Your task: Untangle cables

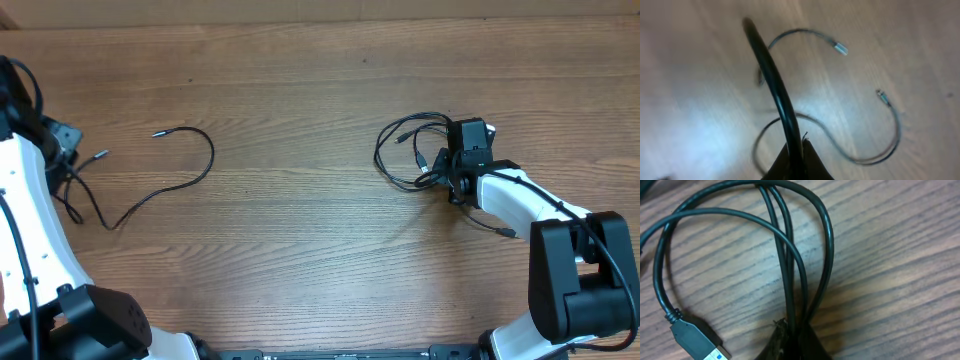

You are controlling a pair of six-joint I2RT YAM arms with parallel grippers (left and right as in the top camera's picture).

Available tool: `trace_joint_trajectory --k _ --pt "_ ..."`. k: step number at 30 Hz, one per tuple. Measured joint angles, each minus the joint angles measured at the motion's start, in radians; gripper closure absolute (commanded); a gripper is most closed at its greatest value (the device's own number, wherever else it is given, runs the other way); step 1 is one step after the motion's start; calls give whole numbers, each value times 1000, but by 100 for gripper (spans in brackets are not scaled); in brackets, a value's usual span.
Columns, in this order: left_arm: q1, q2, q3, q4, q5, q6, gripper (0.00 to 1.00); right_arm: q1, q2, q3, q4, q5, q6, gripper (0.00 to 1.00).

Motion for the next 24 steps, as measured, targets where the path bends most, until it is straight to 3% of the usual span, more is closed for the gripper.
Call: trace_joint_trajectory --k 4,6,10,11,15,16,17,22,24 --pt "0 1 -139 90 50 -14 96 0 0 0 -16 1 0 85" --pt "-2 1 -211 139 73 -17 96 0 0 0 -23 0 1 74" --pt "-2 1 -343 241 101 -22 85 -1 0 0 -35 -13 3 5" --pt "-3 1 -377 268 106 -23 83 -1 0 0 -36 -14 3 0" --pt "-7 2 -459 333 114 -35 65 -1 -4 0 -51 -19 2 0" --pt "-7 2 -473 339 116 -38 57 -1 -9 0 -52 -20 3 0" --pt "-7 2 -484 341 117 -39 40 -1 -21 0 -53 -21 3 0" --pt "-7 2 -494 348 121 -40 6 -1 -153 0 -87 -41 3 0" --pt "-7 2 -494 348 126 -39 0 -1 -212 0 -102 -63 3 0"
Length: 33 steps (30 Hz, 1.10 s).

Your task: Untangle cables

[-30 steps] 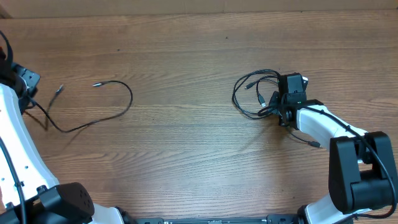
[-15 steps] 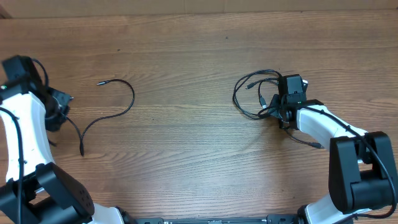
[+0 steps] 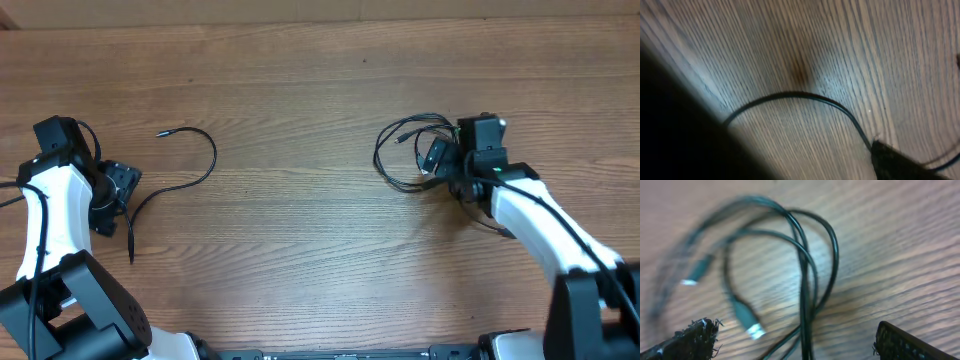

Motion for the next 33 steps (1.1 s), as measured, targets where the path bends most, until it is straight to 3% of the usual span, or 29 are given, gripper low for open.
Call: trace_joint_trajectory --k 7,18,27,33 --pt "0 0 0 -26 43 4 0 0 -134 0 -62 -96 0 0" --pt "0 -29 20 -76 169 129 1 0 -215 0 -143 -137 1 0" --pt "-2 -302 198 -109 193 172 0 0 -220 0 -170 -140 1 0" --pt "-36 -440 216 -128 308 239 0 0 -220 0 -172 -141 0 0"
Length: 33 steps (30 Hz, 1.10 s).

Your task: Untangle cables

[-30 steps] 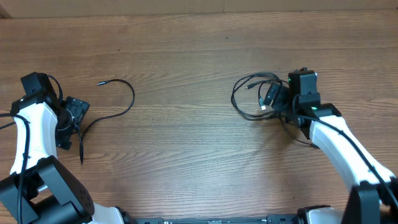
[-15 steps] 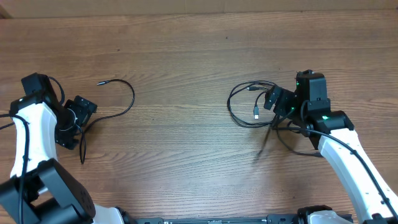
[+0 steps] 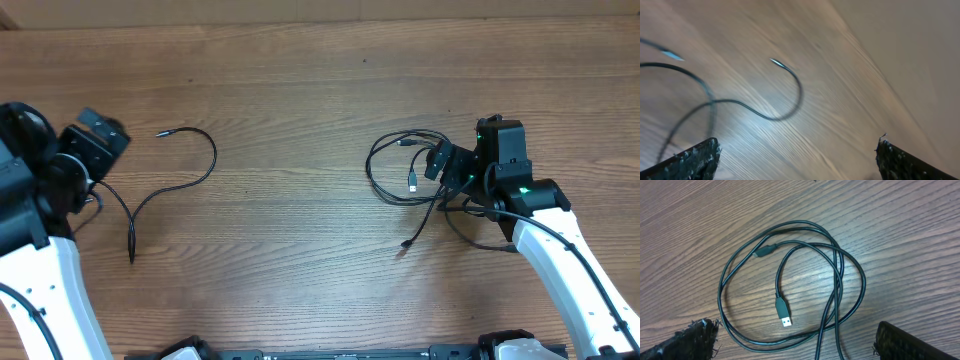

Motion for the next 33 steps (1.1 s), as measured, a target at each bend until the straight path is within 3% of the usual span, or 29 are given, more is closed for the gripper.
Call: trace_joint_trajectory --k 2,3,6,8,9,10,20,22,26,29,31,33 --pt "-39 -6 0 -12 30 19 4 0 0 0 -4 -1 0 0" --pt "-68 -3 0 -16 40 28 12 0 0 0 -7 -1 1 0" --pt "-163 13 -6 -8 57 58 51 0 0 0 -13 -2 0 0" --pt "-217 29 -12 3 61 63 87 0 0 0 -14 -2 0 0" --pt "-242 40 -13 6 56 65 95 0 0 0 -14 -2 0 0" --pt "-269 55 -14 8 48 65 96 0 0 0 -14 -2 0 0" --pt "-312 134 -23 -185 -301 -182 96 0 0 0 -16 -2 0 0" --pt "-312 134 -23 -219 -388 -255 68 0 0 0 -16 -2 0 0" --pt "-312 134 -23 -232 -497 -373 48 0 0 0 -17 -2 0 0" --pt "-312 134 -23 -232 -552 -443 11 0 0 0 -17 -2 0 0" --pt "-307 134 -23 -232 -584 -480 1 0 0 0 -17 -2 0 0" --pt "-293 134 -23 -229 -612 -504 0 0 0 0 -17 -2 0 0"
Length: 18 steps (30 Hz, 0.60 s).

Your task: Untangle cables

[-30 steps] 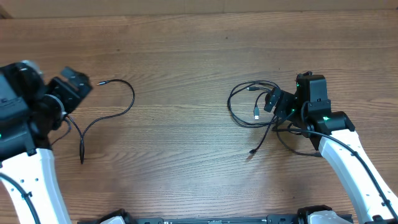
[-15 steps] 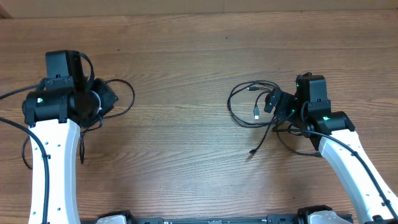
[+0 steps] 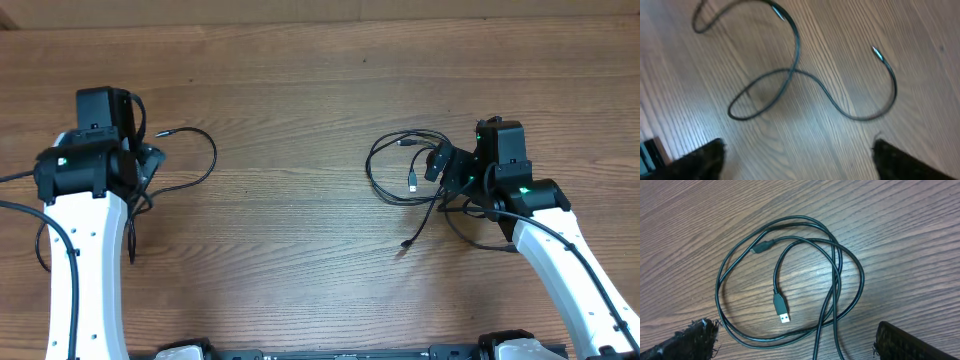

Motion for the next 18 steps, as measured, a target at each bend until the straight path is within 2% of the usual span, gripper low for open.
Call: trace_joint_trajectory --k 7,8,12,15,16,18 --pt "134 11 -87 90 -52 -27 1 0 0 0 0 0 0 0" --pt "151 20 -105 105 -53 -28 8 0 0 0 0 0 0 0" --pt "174 84 -191 228 -31 -40 23 0 0 0 0 0 0 0" --pt "174 156 -230 317 8 -47 87 0 0 0 0 0 0 0" --pt "174 180 -236 335 23 -47 96 0 0 0 0 -1 0 0" --pt "174 227 -241 376 42 -47 96 0 0 0 0 0 0 0"
